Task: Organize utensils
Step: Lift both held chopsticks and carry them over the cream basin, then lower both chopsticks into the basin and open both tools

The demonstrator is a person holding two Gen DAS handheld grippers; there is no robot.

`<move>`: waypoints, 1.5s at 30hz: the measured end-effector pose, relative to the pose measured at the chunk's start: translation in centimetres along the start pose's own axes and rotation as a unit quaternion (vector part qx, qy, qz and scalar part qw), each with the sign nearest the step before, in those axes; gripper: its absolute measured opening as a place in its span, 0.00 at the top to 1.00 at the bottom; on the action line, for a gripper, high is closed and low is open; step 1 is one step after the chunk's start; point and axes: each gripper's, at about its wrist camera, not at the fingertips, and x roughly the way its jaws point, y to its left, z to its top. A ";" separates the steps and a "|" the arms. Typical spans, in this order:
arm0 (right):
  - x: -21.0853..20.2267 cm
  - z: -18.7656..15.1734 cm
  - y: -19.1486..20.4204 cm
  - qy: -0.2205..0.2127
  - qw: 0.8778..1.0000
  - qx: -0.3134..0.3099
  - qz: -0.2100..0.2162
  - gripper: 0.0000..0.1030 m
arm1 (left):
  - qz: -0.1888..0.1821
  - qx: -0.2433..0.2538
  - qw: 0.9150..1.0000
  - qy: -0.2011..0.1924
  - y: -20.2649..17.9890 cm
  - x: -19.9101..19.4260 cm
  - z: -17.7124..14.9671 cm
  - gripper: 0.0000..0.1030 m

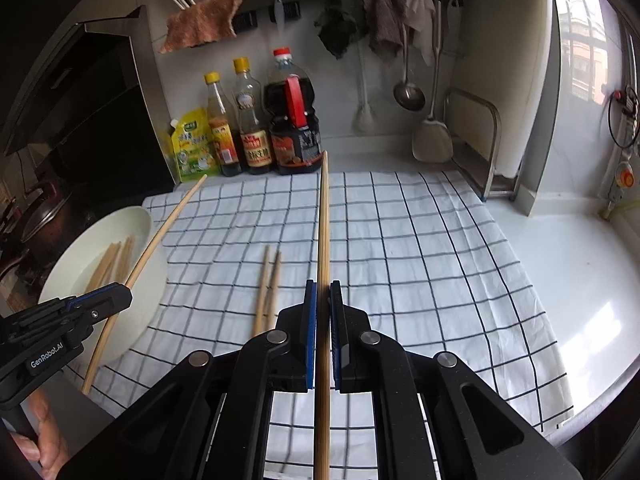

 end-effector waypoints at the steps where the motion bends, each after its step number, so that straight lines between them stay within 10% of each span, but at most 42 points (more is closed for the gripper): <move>1: -0.1 0.2 0.4 -0.001 1.000 -0.001 0.001 0.94 | -0.001 -0.002 1.000 -0.003 0.4 -0.4 0.2 0.93; 21: 4.3 3.9 16.1 0.014 0.993 -0.063 0.098 0.94 | 0.080 -0.056 0.994 -0.048 13.7 -6.1 2.9 0.93; 45: 12.5 0.9 28.1 0.112 0.967 -0.140 0.183 0.94 | 0.152 -0.097 0.983 0.027 21.7 -2.0 0.6 0.93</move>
